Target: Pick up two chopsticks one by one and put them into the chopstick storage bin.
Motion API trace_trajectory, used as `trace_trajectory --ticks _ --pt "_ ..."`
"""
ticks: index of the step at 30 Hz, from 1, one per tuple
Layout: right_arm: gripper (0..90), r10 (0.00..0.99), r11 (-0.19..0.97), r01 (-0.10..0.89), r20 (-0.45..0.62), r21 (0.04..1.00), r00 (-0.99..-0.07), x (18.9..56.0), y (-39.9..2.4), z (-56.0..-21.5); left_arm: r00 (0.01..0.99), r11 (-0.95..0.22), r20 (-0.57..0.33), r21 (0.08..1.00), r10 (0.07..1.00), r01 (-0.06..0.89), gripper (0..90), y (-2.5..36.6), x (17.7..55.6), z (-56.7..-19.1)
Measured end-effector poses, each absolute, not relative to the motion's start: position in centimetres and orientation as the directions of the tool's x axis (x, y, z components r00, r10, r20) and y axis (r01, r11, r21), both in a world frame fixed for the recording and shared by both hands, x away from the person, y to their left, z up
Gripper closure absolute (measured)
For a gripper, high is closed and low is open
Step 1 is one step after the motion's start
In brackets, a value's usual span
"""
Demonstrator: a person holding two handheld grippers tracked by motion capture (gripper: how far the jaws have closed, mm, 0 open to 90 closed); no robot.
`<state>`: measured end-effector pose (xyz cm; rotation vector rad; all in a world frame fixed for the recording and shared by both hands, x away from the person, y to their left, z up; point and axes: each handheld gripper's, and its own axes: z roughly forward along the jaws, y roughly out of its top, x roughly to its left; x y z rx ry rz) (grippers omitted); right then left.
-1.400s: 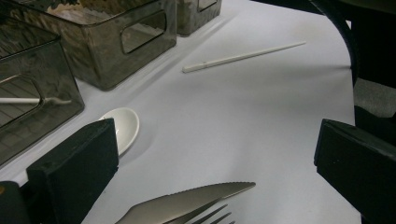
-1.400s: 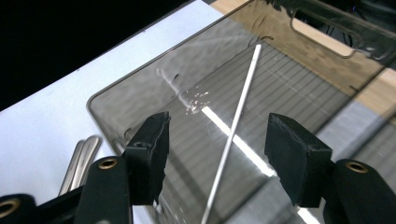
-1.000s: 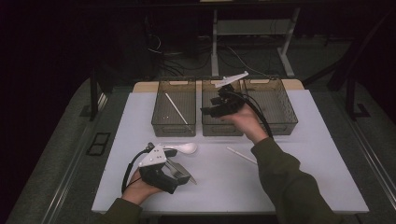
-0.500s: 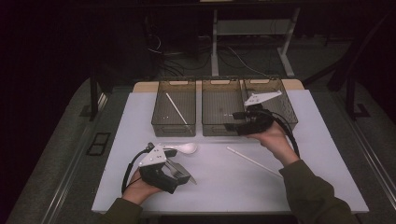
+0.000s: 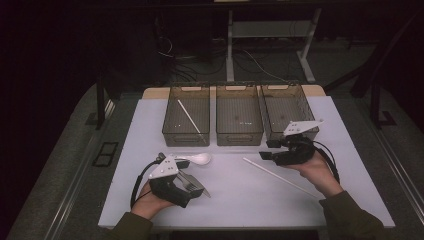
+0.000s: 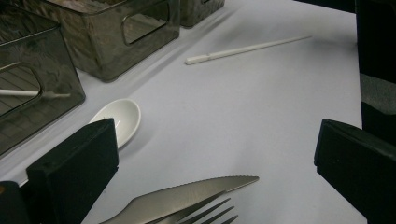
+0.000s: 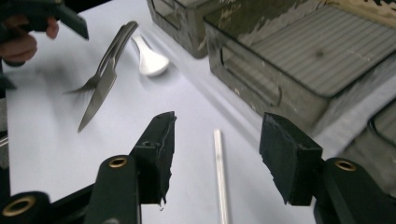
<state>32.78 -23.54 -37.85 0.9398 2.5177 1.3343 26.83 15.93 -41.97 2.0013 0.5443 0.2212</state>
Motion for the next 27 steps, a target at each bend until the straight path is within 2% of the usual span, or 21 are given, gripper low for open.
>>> trace_trajectory --ticks 15,27 --pt "64.8 0.605 0.459 0.489 0.143 0.741 -0.783 29.0 -28.2 -40.8 0.882 -0.397 -0.073 0.873 0.466 0.282 0.0 15.9 26.7 -42.0" --pt "76.5 0.616 0.508 0.527 0.141 0.681 -0.775 28.2 -29.1 -43.6 0.883 -0.400 -0.071 0.872 0.465 0.281 0.0 15.9 26.7 -42.0"
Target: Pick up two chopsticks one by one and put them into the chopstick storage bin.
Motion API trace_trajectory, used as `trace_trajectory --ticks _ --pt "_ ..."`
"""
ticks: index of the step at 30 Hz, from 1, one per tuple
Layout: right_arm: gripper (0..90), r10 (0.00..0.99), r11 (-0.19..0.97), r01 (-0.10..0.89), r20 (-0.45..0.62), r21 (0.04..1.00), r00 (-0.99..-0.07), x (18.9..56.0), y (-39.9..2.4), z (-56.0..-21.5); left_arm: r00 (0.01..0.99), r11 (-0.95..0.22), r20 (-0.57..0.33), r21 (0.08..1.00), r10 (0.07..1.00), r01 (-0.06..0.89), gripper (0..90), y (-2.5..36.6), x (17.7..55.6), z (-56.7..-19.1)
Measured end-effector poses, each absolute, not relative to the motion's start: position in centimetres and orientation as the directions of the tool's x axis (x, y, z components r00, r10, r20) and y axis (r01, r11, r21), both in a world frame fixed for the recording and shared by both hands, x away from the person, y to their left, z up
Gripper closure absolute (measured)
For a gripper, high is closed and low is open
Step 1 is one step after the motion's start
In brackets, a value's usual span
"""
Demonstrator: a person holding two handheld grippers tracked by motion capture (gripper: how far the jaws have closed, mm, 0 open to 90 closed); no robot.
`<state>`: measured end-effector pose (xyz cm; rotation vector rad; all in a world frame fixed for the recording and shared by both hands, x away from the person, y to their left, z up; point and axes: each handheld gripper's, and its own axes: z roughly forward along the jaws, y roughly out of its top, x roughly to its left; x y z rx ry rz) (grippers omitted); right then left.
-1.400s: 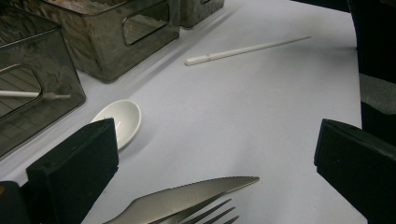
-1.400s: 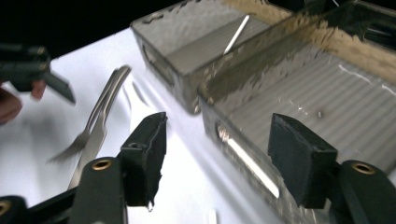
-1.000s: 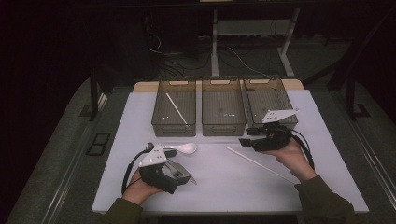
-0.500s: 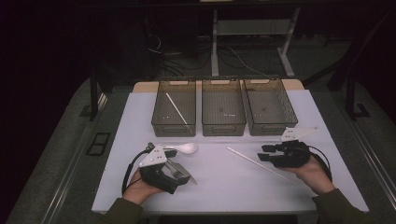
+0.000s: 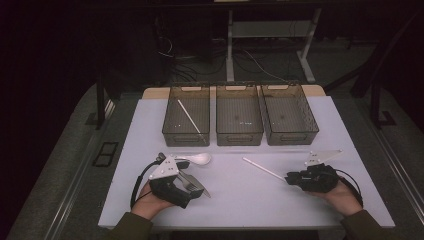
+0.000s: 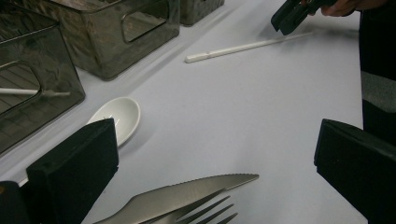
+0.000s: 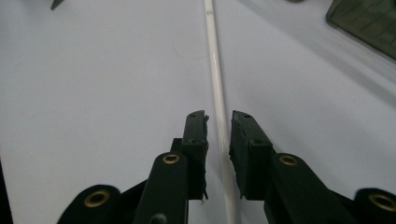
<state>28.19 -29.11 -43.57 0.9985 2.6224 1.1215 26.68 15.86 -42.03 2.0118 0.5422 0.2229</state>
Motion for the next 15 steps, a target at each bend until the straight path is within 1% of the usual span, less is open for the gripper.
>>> trace_trajectory --ticks 2,15 --pt "77.7 0.620 0.521 0.527 0.127 0.672 -0.775 28.3 -29.1 -43.9 0.883 -0.405 -0.068 0.870 0.464 0.280 0.0 15.9 26.7 -42.1" --pt "83.7 0.611 0.528 0.539 0.147 0.656 -0.778 28.6 -29.3 -44.8 0.886 -0.409 -0.067 0.869 0.458 0.278 0.0 15.8 26.7 -42.1"
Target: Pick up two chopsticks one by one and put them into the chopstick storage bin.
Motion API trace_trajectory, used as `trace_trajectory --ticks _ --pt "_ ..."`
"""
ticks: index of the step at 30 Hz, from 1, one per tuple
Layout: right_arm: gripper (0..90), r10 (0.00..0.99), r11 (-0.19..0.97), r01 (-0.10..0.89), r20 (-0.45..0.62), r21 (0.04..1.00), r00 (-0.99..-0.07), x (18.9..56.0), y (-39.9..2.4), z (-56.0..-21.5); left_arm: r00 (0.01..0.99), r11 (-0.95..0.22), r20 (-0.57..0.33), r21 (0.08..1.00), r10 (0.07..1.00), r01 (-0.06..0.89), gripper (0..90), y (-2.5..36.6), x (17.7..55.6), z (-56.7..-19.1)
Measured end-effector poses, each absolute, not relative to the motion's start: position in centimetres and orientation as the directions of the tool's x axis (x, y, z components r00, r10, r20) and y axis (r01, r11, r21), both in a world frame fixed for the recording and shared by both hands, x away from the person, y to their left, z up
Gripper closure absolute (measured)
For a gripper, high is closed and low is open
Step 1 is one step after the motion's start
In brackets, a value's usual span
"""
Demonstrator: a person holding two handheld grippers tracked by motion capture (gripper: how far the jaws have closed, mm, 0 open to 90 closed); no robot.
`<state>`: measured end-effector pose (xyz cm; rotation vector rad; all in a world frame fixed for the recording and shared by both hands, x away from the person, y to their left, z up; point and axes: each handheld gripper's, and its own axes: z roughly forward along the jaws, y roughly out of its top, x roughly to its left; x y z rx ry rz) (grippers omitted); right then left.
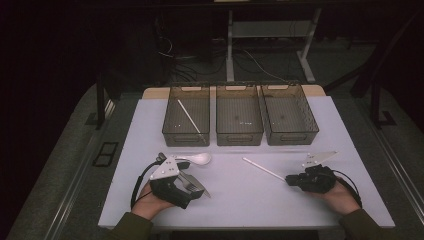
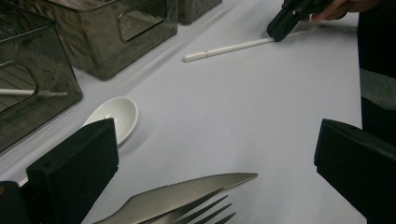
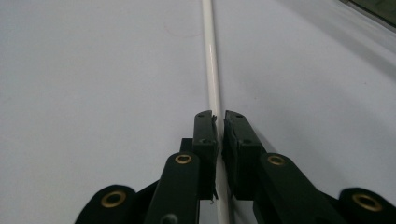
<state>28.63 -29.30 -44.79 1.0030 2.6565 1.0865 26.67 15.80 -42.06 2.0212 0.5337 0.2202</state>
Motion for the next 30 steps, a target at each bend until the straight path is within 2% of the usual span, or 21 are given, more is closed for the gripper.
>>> trace_trajectory --ticks 12,18,30 --pt "84.9 0.619 0.544 0.507 0.088 0.668 -0.780 28.0 -28.9 -44.9 0.885 -0.405 -0.069 0.871 0.460 0.279 0.0 15.7 26.6 -42.0" --pt "85.3 0.617 0.528 0.532 0.132 0.662 -0.776 28.1 -29.0 -44.7 0.886 -0.407 -0.067 0.871 0.459 0.277 0.0 15.8 26.6 -42.0" --pt "85.2 0.597 0.473 0.504 0.158 0.723 -0.787 27.6 -29.2 -42.6 0.887 -0.413 -0.063 0.868 0.457 0.275 0.0 15.8 26.6 -42.0"
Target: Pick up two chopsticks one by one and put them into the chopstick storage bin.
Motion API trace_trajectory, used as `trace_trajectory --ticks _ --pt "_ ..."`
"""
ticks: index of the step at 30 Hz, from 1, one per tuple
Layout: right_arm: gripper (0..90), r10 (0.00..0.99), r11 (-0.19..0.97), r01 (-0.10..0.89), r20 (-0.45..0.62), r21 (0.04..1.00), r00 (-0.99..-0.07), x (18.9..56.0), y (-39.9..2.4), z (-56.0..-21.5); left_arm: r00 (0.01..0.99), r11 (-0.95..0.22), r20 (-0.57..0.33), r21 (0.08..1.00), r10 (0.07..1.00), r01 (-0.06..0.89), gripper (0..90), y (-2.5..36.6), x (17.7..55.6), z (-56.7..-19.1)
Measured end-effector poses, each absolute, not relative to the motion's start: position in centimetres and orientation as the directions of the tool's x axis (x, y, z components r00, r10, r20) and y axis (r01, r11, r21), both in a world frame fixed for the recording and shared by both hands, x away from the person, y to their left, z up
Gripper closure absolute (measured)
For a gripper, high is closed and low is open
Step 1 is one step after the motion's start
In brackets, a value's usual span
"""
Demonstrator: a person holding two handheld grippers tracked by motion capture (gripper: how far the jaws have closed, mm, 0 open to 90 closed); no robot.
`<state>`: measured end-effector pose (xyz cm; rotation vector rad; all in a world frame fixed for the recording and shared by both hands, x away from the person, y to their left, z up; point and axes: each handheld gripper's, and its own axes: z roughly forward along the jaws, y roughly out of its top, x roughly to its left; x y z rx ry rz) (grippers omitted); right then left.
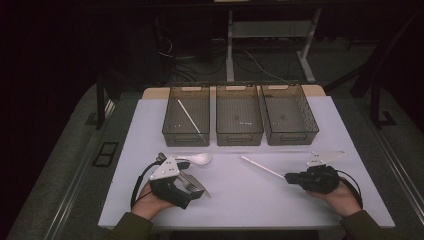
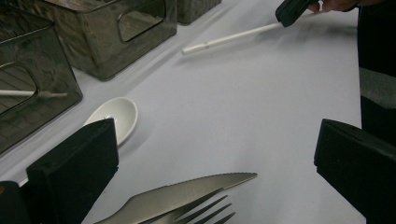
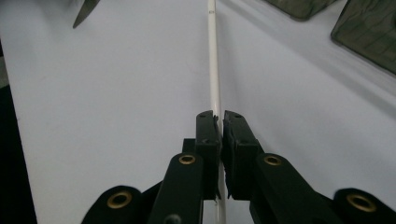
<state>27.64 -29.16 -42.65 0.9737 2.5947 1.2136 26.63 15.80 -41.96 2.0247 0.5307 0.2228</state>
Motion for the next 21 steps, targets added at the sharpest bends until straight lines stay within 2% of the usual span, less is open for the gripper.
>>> trace_trajectory --ticks 21 --pt "85.2 0.630 0.370 0.509 0.193 0.778 -0.752 28.8 -28.6 -39.3 0.886 -0.408 -0.067 0.870 0.459 0.277 0.0 15.7 26.7 -42.0"
